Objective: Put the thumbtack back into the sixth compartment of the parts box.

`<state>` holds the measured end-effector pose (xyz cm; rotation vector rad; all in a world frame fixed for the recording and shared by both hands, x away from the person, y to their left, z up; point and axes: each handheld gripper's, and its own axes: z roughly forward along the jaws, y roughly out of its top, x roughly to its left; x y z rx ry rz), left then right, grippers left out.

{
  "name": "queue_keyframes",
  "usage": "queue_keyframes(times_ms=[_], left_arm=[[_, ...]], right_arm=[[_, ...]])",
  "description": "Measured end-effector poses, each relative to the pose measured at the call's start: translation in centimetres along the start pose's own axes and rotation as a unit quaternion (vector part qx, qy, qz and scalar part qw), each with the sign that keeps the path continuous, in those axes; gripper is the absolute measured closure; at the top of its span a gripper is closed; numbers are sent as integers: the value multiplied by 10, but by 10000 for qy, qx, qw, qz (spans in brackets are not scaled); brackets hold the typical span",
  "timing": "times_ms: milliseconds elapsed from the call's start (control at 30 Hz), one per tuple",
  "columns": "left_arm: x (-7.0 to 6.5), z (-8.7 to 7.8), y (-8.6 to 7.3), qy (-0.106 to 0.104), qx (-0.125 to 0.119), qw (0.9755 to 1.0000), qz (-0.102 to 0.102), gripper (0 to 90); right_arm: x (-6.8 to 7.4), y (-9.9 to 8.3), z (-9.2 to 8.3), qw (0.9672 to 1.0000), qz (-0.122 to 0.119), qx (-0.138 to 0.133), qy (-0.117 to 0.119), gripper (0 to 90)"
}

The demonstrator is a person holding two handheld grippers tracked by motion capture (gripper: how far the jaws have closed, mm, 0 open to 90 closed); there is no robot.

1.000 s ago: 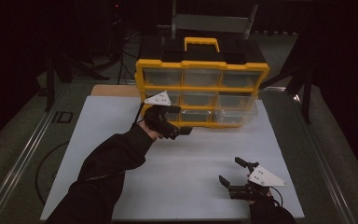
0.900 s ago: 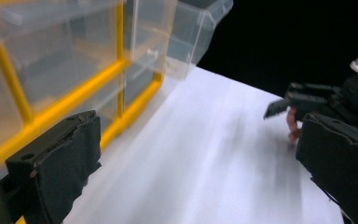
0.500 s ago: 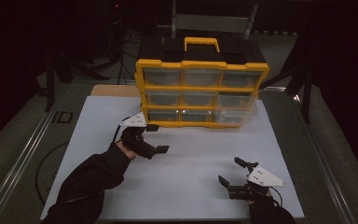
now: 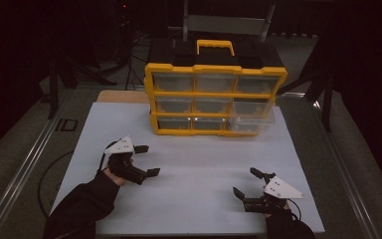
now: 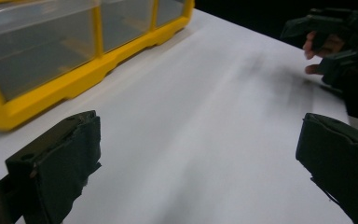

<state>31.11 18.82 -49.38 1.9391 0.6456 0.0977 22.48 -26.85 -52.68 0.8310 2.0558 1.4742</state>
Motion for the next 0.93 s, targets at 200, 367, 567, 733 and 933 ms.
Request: queue_keyframes(times_ms=[200,367,567,733,933], left_arm=[[-3,-14,-19,65,30,9999,-88,4],[-7,-21,-32,200,56,9997,-87,4],[-7,-26,-47,203,32,9997,-145,4],[-6,-30,-51,390,-78,9990,-180,4],[-6,-29,-55,382,-30,9991,-190,4]], right_arm=[[-1,0,0,10000,-11,2,-23,104],[0,-1,1,10000,-1,20,-12,104],[-1,-1,1,10000,-8,19,-7,104],[-1,-1,1,10000,-10,21,7,104],[0,-1,1,10000,-31,34,11,104]])
